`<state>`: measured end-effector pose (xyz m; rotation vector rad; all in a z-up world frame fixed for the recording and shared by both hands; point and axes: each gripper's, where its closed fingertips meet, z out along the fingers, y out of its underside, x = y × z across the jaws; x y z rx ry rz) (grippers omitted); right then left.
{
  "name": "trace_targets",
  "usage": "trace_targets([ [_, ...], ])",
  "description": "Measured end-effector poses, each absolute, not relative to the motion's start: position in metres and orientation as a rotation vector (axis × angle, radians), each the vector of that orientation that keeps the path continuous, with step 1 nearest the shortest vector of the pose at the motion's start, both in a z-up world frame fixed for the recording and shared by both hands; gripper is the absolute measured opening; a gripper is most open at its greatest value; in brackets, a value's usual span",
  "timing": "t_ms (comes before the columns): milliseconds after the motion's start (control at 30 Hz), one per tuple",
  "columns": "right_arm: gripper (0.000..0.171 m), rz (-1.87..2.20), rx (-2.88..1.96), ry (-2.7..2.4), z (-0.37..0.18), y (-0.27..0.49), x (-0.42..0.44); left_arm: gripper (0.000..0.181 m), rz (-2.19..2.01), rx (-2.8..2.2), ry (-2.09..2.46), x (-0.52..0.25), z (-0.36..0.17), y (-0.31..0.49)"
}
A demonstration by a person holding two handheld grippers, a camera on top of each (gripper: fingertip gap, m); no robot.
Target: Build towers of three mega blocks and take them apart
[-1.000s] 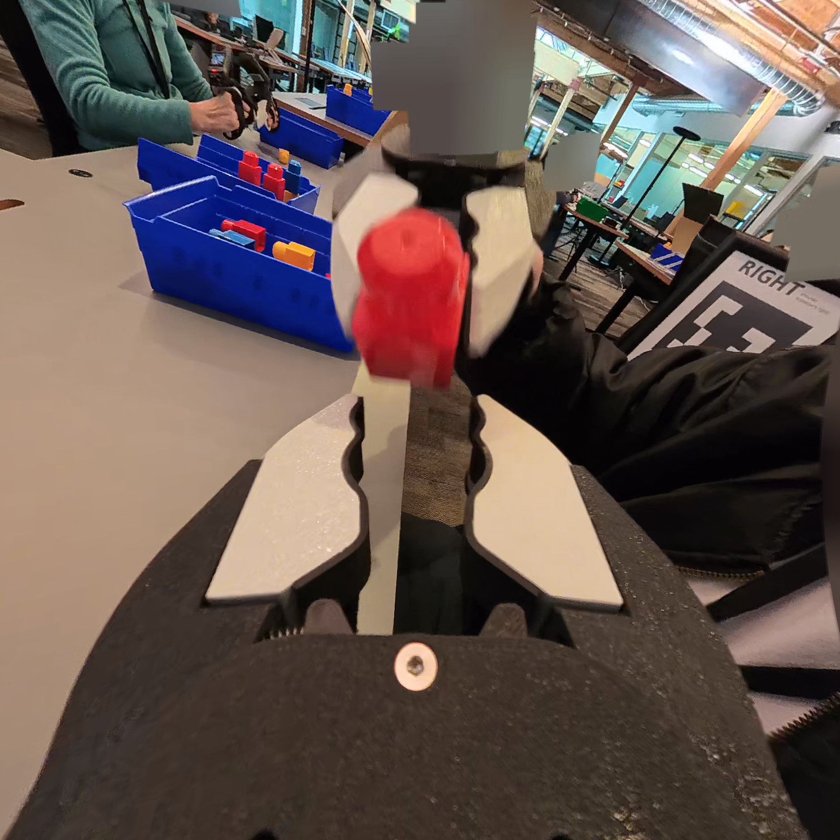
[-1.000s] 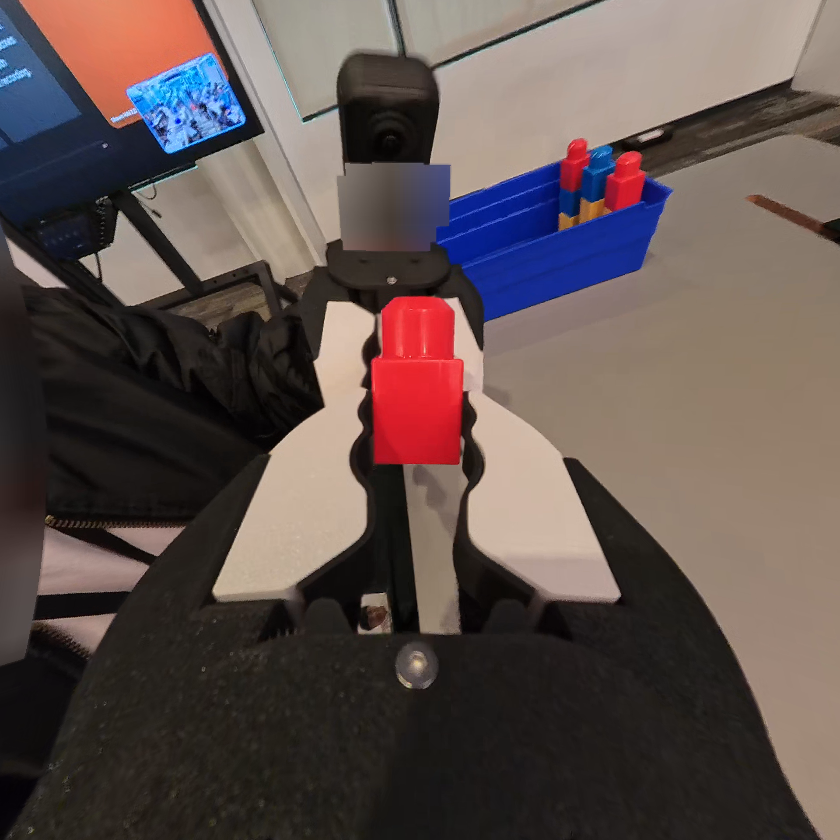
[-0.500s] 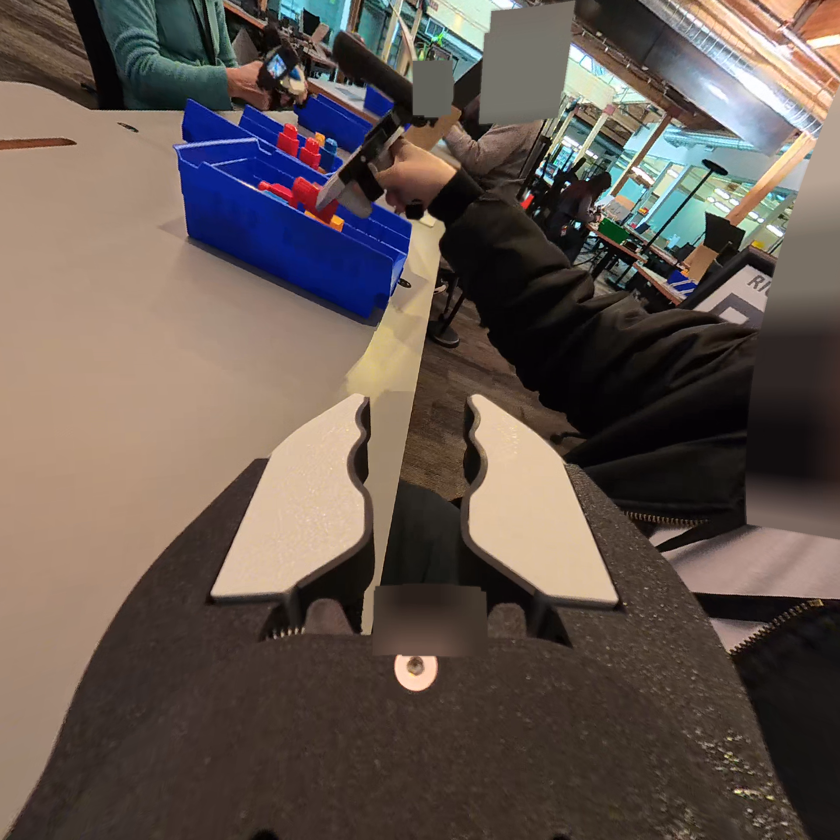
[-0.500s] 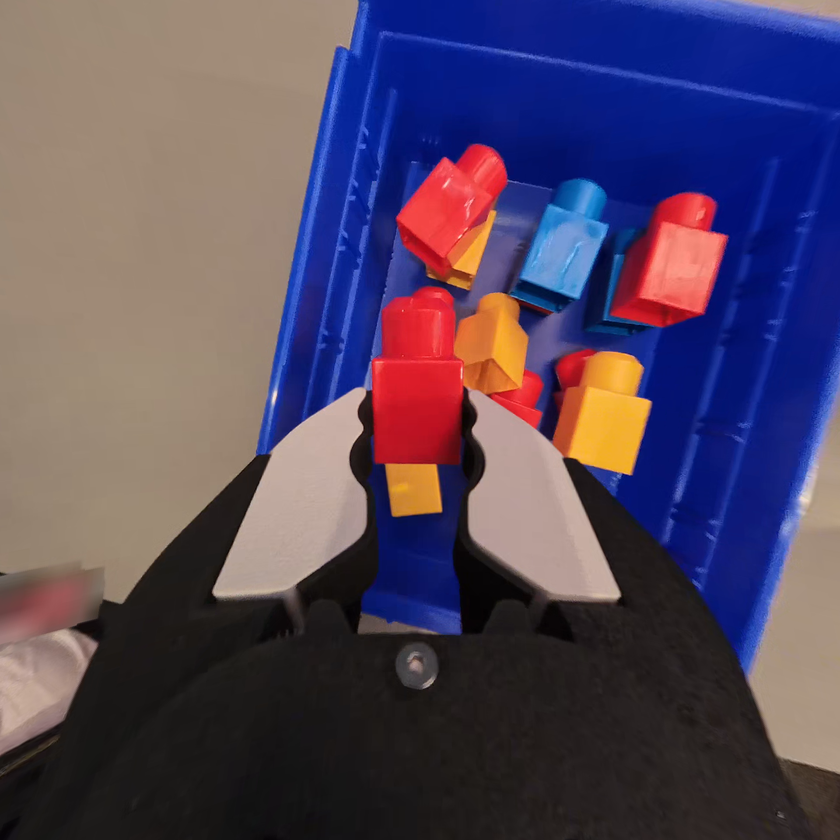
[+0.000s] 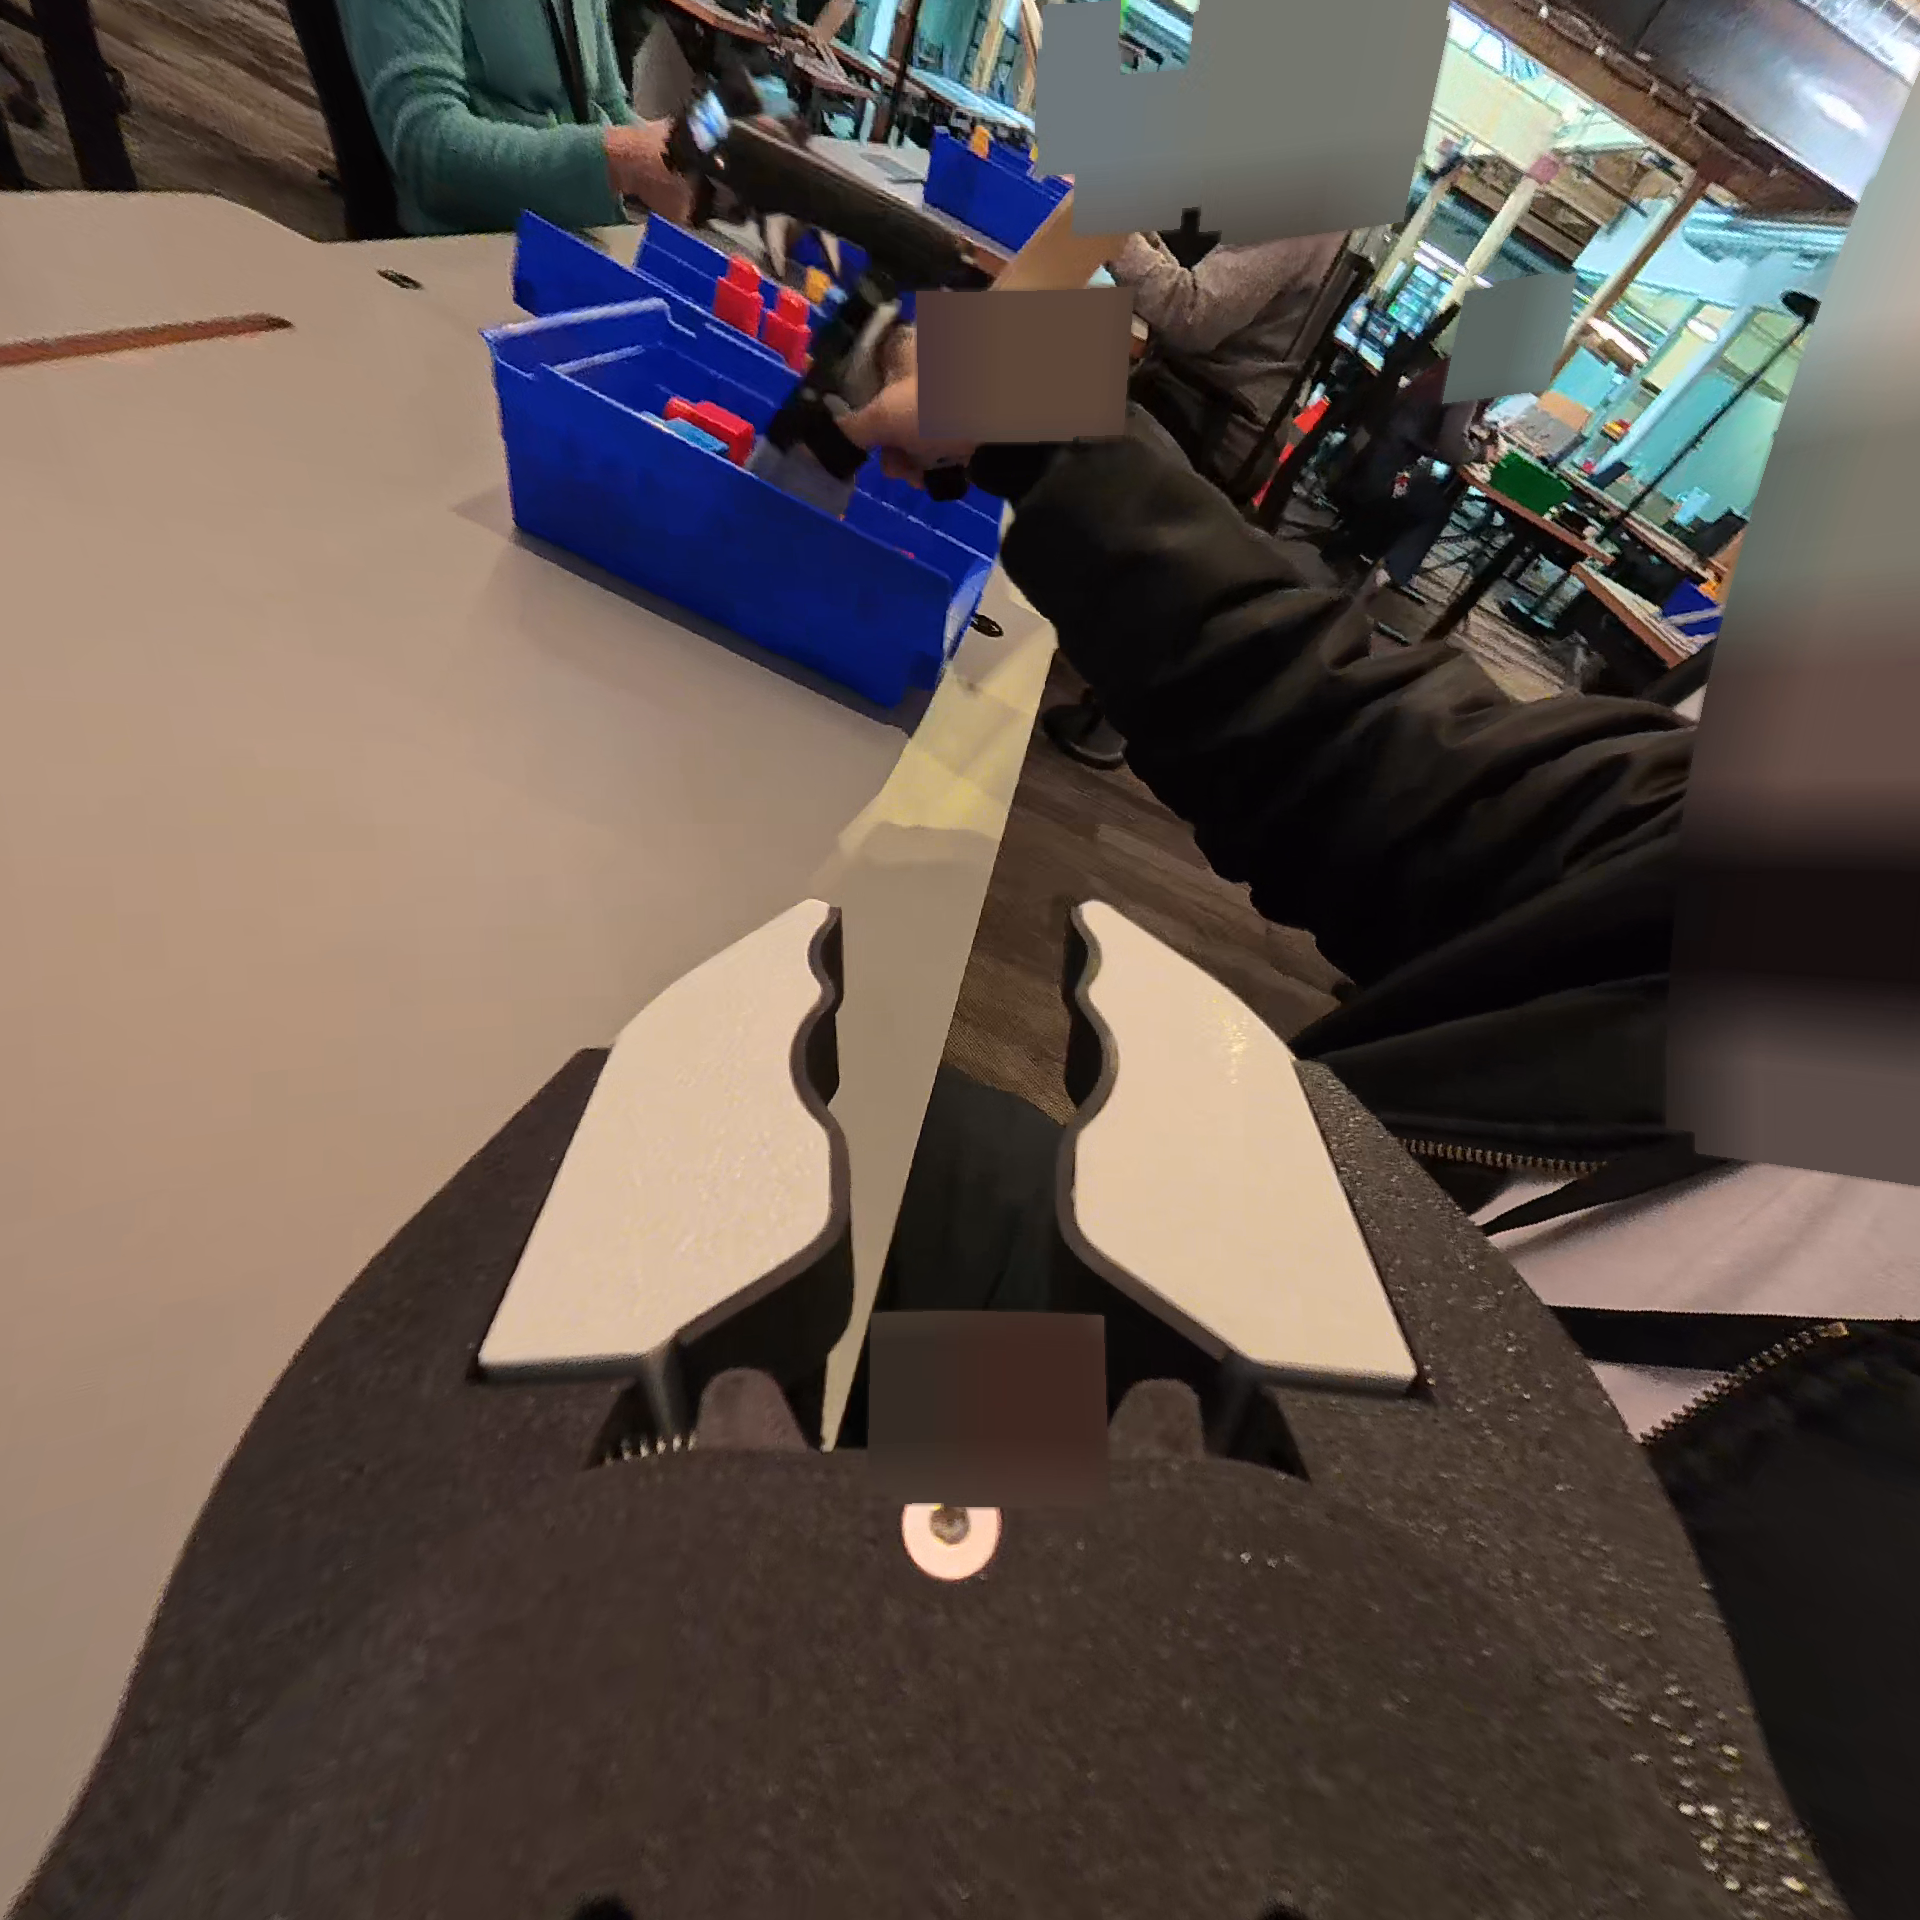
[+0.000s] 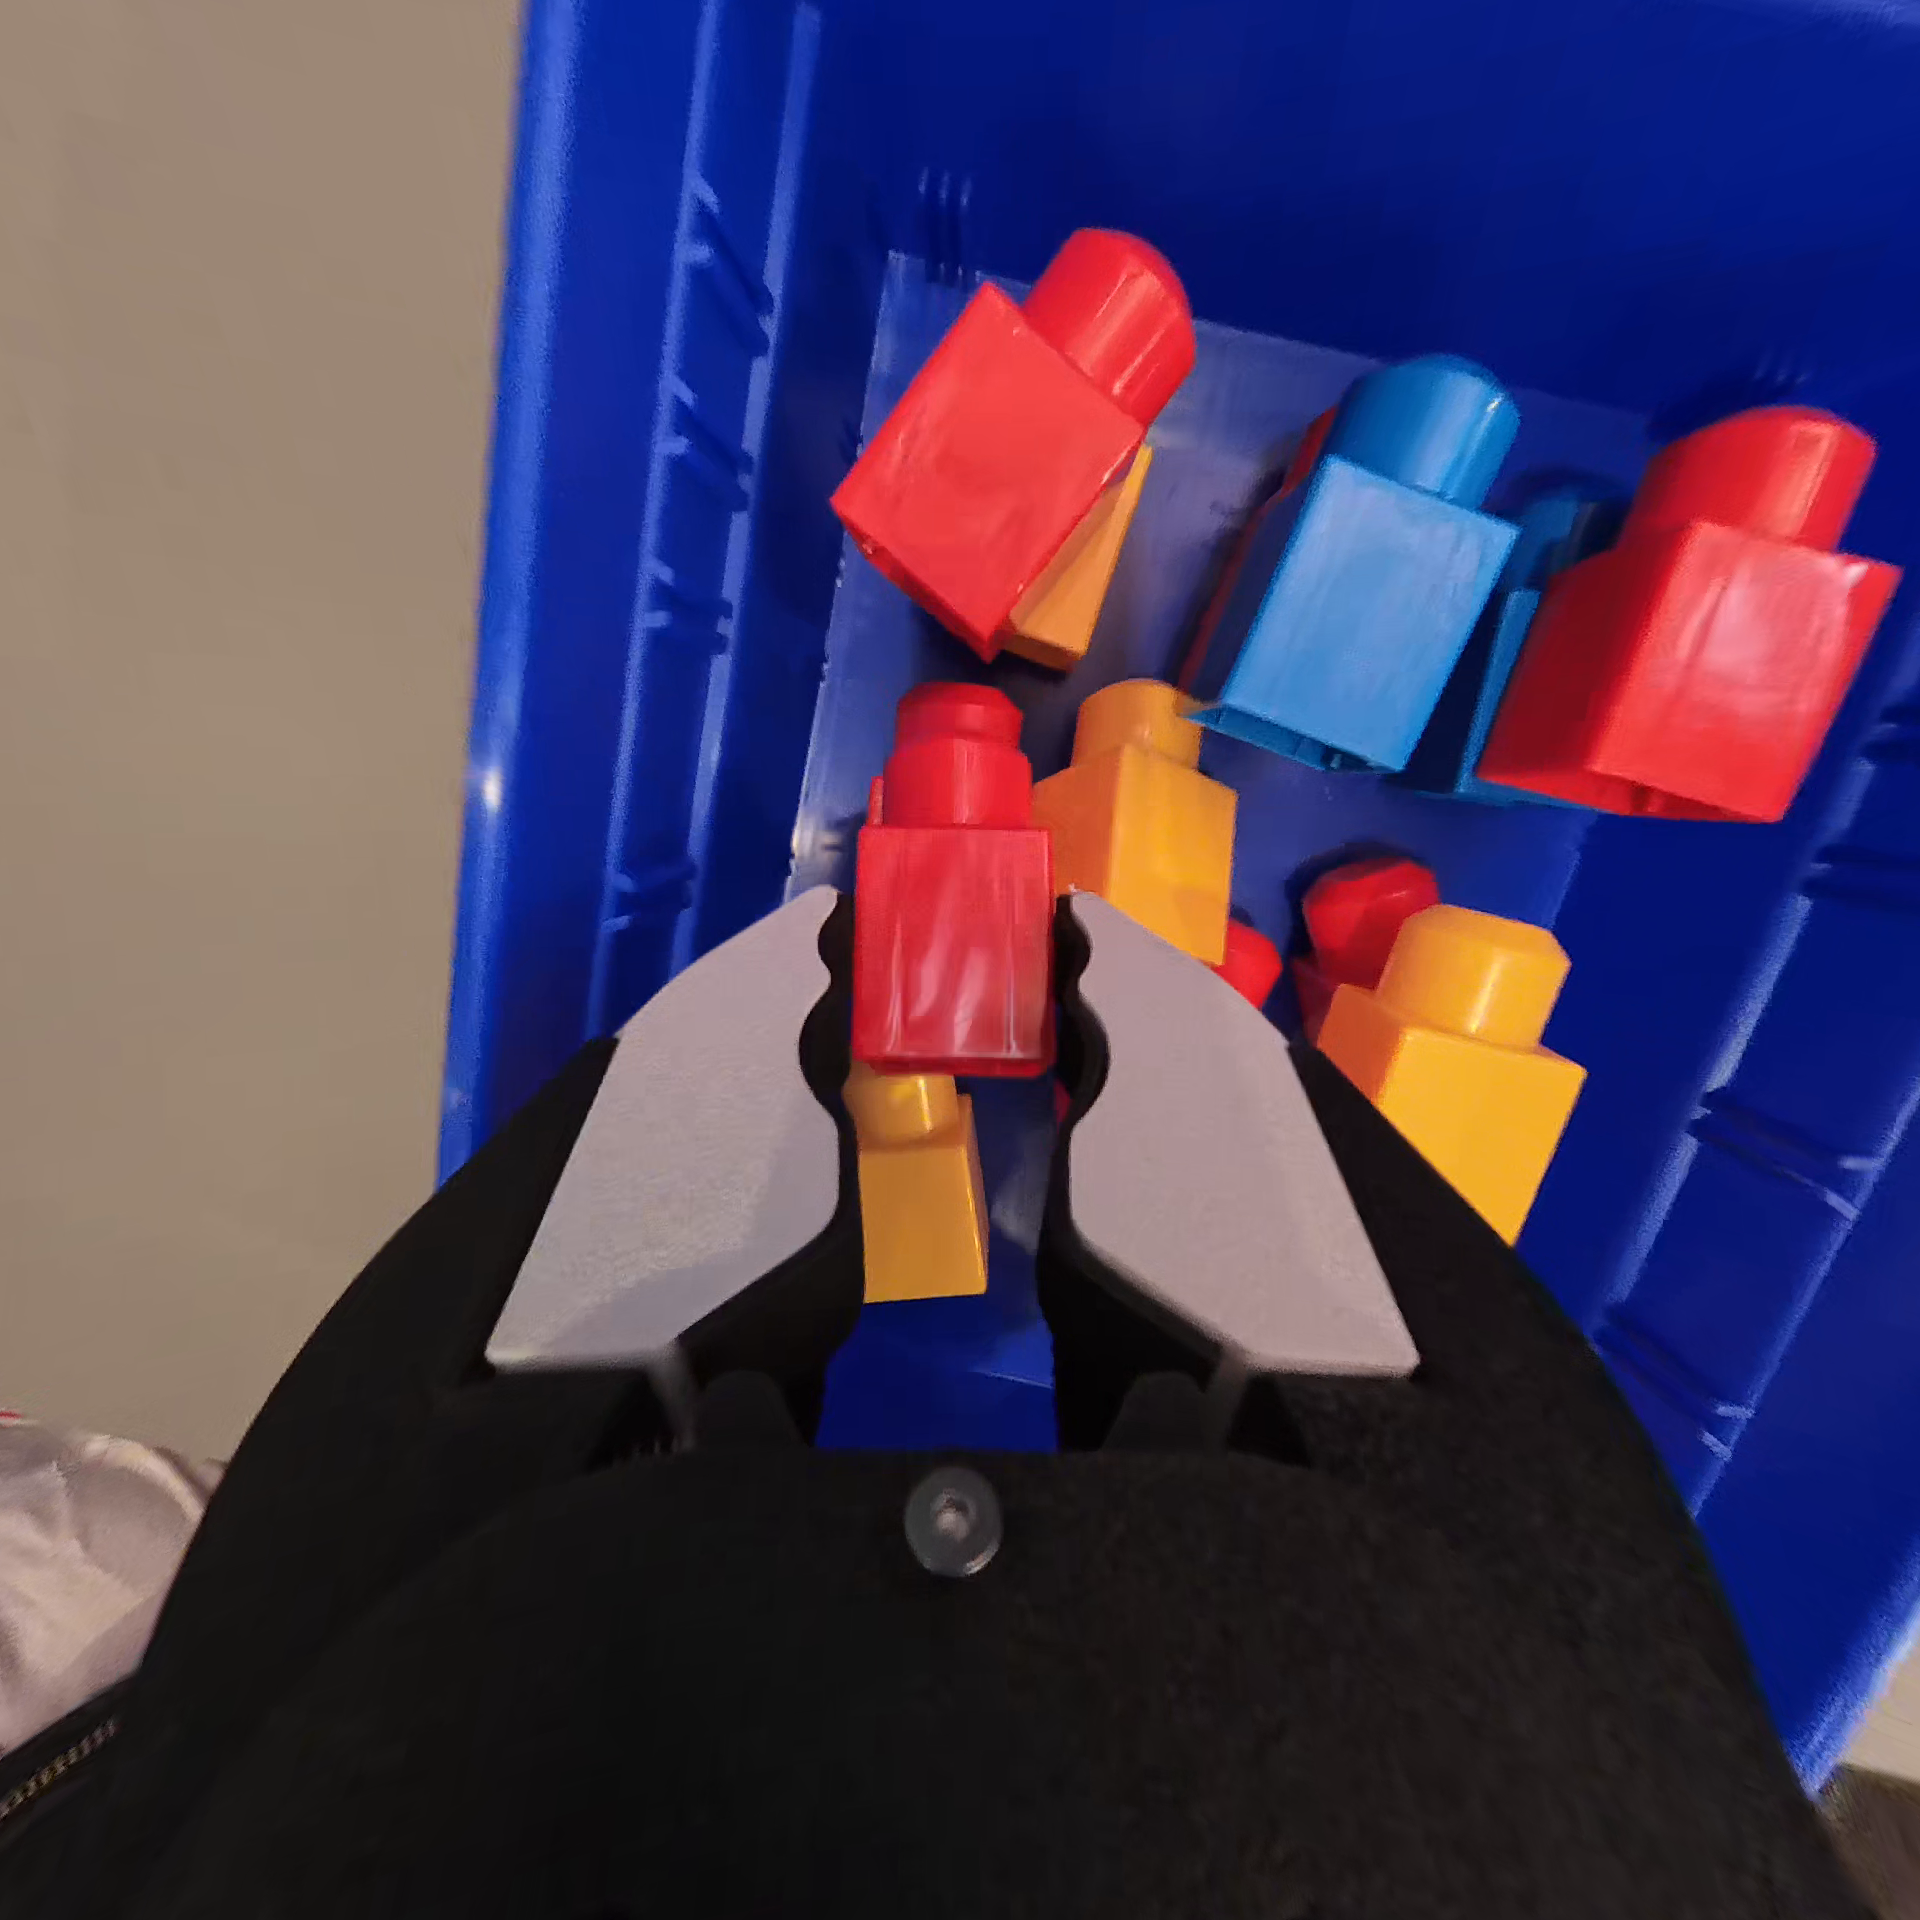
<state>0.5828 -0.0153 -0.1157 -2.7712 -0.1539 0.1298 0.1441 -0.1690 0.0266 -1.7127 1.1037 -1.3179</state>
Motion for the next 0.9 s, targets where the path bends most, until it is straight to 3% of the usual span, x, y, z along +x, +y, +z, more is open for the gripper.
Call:
trace_targets([
  [267,0.042,0.054,-2.392,-0.196,-0.039,-0.03,0.589,0.052,-1.002,-1.738,0.744,0.028,0.065,-0.11],
  [333,0.03,0.053,-2.38,-0.209,-0.041,-0.031,0.593,0.05,-0.963,-1.732,0.675,-0.001,0.075,-0.103],
  [600,0.036,0.038,-2.447,-0.25,-0.062,-0.032,0.582,0.051,-0.627,-1.902,0.414,-0.119,0.058,-0.051],
  [700,0.036,-0.014,-2.497,-0.251,-0.064,-0.037,0.585,0.047,-0.833,-1.869,0.377,-0.12,0.059,-0.056],
  [900,0.032,0.044,-2.646,-0.203,-0.082,-0.058,0.6,0.047,-0.784,-1.885,0.365,-0.131,0.047,-0.059],
])
